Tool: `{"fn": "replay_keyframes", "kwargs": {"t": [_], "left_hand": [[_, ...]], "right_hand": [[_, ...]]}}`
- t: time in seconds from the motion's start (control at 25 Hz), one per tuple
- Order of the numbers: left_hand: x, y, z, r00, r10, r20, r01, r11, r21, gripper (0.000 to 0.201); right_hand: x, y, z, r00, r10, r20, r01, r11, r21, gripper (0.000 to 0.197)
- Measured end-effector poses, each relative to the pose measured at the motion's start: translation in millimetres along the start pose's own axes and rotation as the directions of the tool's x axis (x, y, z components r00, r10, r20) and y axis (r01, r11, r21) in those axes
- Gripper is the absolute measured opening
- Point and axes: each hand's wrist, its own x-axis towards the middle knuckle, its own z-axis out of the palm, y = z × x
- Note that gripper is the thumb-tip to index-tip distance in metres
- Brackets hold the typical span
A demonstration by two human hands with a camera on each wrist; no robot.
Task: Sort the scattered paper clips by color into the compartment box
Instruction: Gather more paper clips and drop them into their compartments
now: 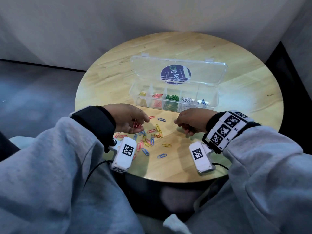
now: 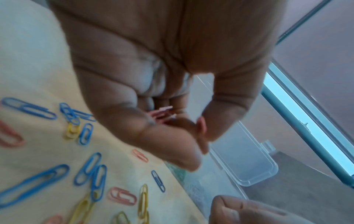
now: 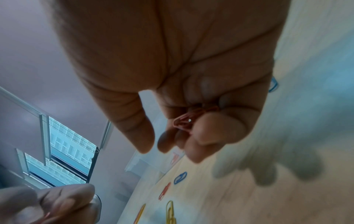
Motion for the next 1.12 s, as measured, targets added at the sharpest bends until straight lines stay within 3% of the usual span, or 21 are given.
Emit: {"fn": "replay_keyframes", "kwargs": {"t": [0.2,0.28,0.36,0.48,0.68,0.84,1.12], "left_hand": [[-1,2,-1,0.998,-0.045,0.037,0.050,0.986,-0.161,0.023],[-1,9,3,1.000,-0.023,0.019,0.026,0.974,-0.227,0.020],[1,18,3,0.999,0.028,-0.020,-0.033,0.949,-0.313,0.021],[6,30,-2,0.990,0.111,-0.086,-0.137,0.902,-0.410,0.026],[18,39,-12,0.986,0.130,-0.103,-0.163,0.877,-0.453,0.030],[27,54,-14,0.984,0.152,-0.087,-0.175,0.878,-0.445,0.030],[41,71,-7,0.979,0.198,-0.045,-0.199,0.891,-0.407,0.042]], "right_hand": [[-2,-3,0,0.999,0.022,0.027,-0.024,0.998,0.063,0.023],[-6,-9,-4,0.999,-0.008,0.047,-0.001,0.980,0.199,0.021],[-10,-16,-9,0.995,-0.078,0.054,0.046,0.894,0.445,0.018],[-12,-22,-19,0.991,-0.134,0.007,0.087,0.682,0.726,0.023],[-2,-36,-26,0.990,-0.126,-0.066,0.125,0.548,0.827,0.027],[13,-67,-26,0.979,-0.113,-0.167,0.201,0.559,0.804,0.021],[35,-84,-6,0.985,-0.077,-0.154,0.167,0.650,0.741,0.018]]}}
